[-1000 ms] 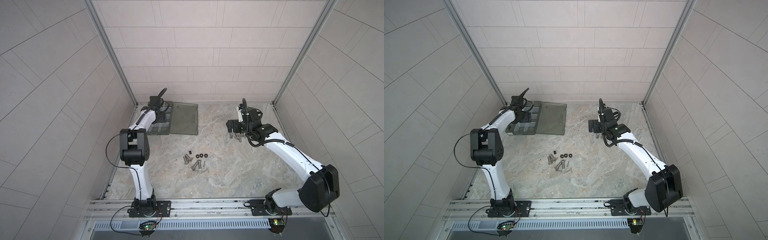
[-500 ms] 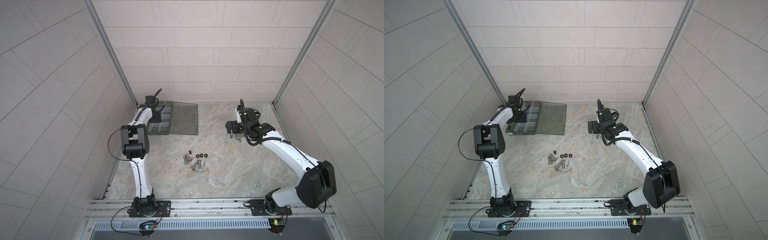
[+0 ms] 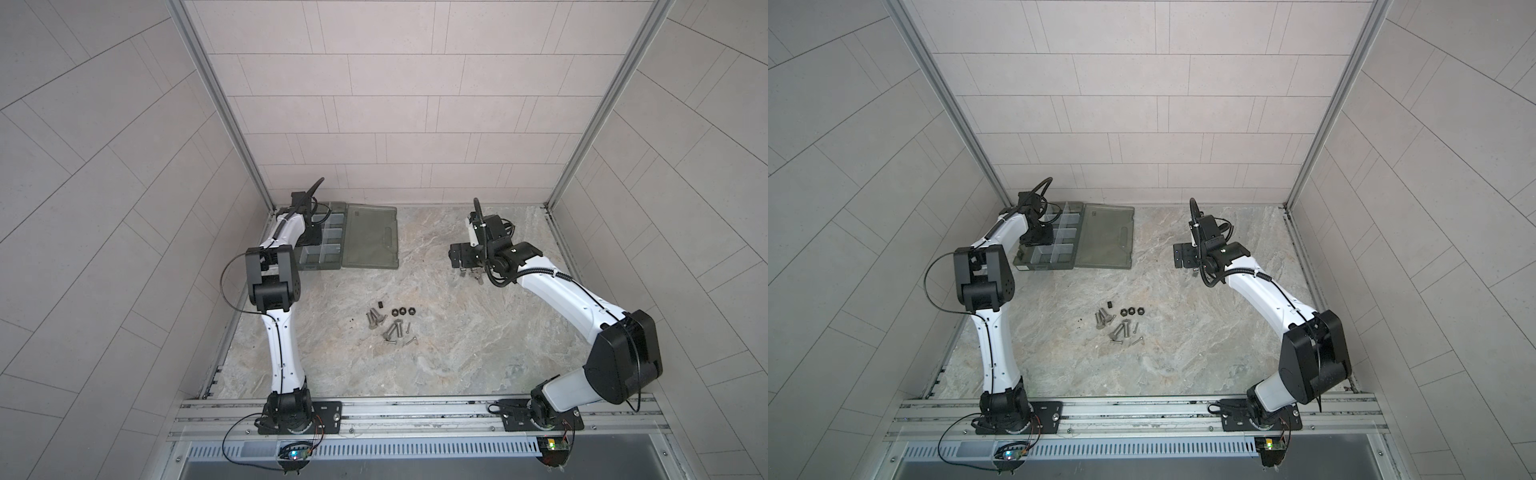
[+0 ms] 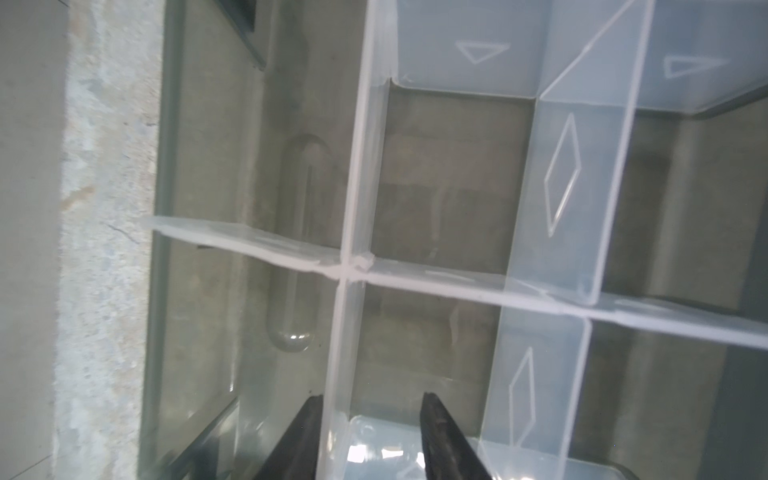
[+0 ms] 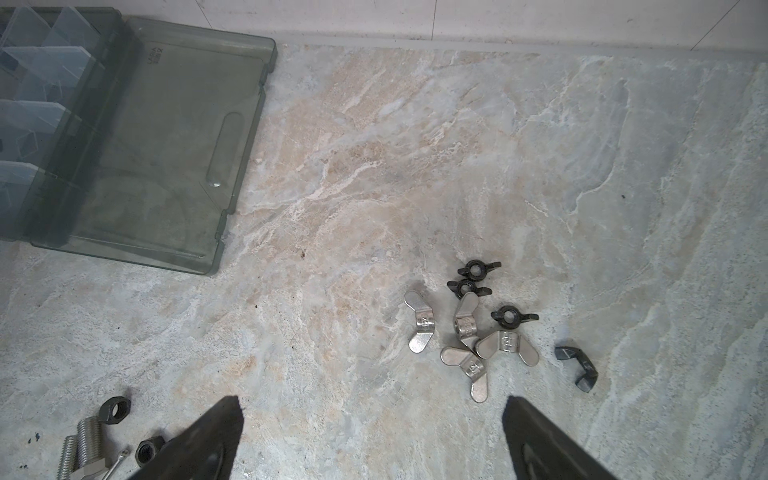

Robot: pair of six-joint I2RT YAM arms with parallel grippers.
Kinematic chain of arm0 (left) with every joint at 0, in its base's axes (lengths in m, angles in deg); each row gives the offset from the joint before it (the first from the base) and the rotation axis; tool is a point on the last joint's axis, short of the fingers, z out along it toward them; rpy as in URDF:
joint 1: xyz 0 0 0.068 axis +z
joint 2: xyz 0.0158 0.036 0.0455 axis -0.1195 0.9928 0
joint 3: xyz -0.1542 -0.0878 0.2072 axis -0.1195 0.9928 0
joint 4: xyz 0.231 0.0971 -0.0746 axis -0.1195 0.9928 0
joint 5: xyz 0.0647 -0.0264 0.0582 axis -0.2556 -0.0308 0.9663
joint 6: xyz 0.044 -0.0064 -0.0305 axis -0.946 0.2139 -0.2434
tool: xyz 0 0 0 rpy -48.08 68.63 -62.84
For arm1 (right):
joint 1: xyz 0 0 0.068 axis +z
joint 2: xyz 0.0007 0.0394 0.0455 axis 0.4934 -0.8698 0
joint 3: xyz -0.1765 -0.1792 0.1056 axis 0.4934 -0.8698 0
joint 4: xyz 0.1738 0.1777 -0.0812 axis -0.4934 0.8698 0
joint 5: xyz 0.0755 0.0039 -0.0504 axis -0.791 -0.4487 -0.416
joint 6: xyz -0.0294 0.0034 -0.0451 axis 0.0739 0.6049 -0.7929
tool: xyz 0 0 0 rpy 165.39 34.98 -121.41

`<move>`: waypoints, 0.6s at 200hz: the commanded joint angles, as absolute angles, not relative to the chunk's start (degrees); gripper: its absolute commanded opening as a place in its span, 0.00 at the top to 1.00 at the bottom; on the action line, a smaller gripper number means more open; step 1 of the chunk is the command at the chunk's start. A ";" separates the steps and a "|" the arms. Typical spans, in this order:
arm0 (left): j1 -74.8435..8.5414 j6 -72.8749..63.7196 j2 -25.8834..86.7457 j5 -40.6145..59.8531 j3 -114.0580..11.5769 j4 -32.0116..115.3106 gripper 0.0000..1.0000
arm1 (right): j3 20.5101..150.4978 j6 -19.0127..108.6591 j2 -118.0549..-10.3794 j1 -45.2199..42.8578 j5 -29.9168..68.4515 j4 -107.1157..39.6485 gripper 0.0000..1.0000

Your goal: Sort the screws and nuts into containers

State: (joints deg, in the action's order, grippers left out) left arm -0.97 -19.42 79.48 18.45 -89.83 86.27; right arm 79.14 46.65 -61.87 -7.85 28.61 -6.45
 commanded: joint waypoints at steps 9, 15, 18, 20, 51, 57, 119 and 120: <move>-1.73 -18.92 80.92 14.44 -91.31 89.28 0.63 | 79.56 46.64 -60.99 -7.86 30.20 -4.85 0.01; -1.98 -19.00 80.90 14.34 -91.22 89.37 0.65 | 79.38 46.67 -60.82 -7.86 30.24 -4.85 0.01; -2.16 -19.06 80.91 14.20 -91.14 89.45 0.66 | 79.26 46.78 -60.73 -7.90 30.22 -4.85 0.01; -2.35 -19.01 80.92 14.10 -91.19 89.46 0.66 | 79.20 46.80 -60.71 -7.87 30.27 -4.85 0.01; -4.48 -18.38 80.91 12.84 -91.04 89.68 0.72 | 78.10 46.84 -59.75 -7.90 30.50 -4.67 0.01; -5.03 -18.37 80.89 12.69 -91.14 89.65 0.74 | 77.84 46.91 -59.51 -7.90 30.63 -4.60 0.01; -11.49 -17.86 82.22 12.88 -92.97 90.91 0.78 | 74.34 47.34 -56.03 -8.03 32.83 -3.99 0.01; -11.55 -17.85 82.27 12.86 -93.01 90.98 0.78 | 74.25 47.34 -55.99 -8.07 32.88 -3.98 0.01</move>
State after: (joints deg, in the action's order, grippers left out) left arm -9.06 -18.14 80.23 13.95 -90.96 88.06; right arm 75.71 46.72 -58.72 -7.87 31.10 -5.40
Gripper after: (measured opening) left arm 0.223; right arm 0.993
